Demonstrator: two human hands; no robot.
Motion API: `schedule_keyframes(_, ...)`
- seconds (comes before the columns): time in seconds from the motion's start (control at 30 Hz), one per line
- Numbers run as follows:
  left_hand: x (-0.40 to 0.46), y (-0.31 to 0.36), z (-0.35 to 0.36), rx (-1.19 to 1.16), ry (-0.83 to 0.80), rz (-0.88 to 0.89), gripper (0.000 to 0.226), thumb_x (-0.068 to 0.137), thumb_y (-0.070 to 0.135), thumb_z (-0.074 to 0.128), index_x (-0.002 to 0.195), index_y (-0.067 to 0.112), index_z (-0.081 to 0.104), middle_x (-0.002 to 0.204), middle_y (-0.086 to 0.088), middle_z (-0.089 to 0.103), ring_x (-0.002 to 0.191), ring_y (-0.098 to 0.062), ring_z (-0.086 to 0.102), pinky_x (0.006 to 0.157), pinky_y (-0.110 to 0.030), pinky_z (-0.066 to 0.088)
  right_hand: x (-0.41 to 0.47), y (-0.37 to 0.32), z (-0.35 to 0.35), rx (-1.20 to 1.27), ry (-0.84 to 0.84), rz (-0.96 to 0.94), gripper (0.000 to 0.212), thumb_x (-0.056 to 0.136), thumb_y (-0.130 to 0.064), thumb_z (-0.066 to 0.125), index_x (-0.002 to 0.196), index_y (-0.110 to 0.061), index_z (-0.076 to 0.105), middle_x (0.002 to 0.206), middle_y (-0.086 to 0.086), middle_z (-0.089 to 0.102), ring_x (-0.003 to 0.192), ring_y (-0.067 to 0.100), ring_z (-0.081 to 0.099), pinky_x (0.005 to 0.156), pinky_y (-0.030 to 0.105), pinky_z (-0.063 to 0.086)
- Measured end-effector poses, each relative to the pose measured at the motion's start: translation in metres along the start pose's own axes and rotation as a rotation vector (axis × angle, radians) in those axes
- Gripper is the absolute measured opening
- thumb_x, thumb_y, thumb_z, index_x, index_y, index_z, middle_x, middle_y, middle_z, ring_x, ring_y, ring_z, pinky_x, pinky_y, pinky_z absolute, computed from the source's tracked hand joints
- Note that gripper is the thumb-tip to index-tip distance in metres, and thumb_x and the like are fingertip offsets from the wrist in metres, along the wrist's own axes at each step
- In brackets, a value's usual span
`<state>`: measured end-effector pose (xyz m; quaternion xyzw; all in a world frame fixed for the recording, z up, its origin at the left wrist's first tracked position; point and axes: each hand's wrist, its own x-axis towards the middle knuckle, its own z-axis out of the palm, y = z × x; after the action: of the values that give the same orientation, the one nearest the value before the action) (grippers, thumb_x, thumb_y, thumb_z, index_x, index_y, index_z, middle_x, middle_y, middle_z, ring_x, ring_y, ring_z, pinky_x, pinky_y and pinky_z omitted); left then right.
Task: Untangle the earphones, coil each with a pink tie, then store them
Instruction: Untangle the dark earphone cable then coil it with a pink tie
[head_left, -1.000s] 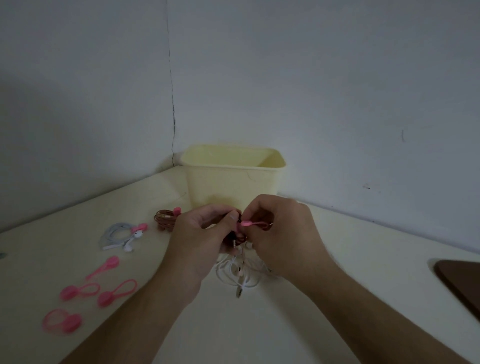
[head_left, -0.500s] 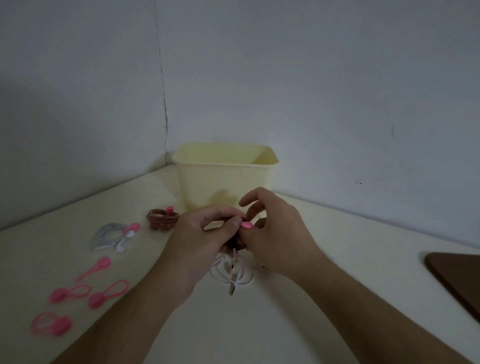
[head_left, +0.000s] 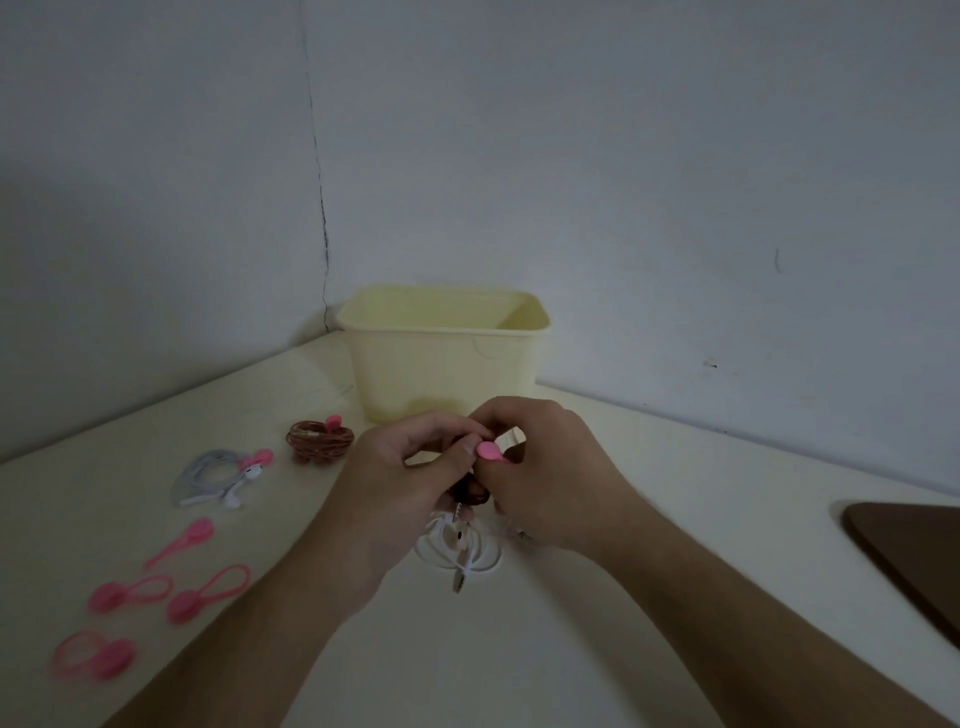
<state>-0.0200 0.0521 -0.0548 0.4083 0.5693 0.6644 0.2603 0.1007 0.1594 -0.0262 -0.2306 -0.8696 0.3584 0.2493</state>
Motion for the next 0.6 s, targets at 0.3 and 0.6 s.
schedule_keyframes(0.3,0.0008,-0.0013,0.0,-0.004,-0.002,0.003,0.015,0.098,0.006,0.067,0.095,0.012,0.081,0.085,-0.011,0.075,0.07,-0.022,0.069,0.068,-0.035,0.059,0.0013,0.0046,-0.0011,0.007,0.024,-0.02,0.021,0.093,-0.008,0.063,0.091,-0.028,0.071,0.088,-0.011,0.075,0.059,0.007,0.071,0.055,0.016,0.047)
schedule_keyframes(0.6,0.0016,-0.0038,-0.0015,0.013,0.018,0.015,0.015,0.098,0.007,0.068,0.095,0.013,0.081,0.076,-0.014,0.072,0.069,-0.024,0.068,0.07,-0.037,0.059,0.0019,0.0039,-0.0047,0.071,-0.114,0.047,0.021,0.103,-0.015,0.055,0.088,-0.016,0.07,0.07,-0.001,0.075,0.052,0.014,0.068,0.049,0.026,0.05)
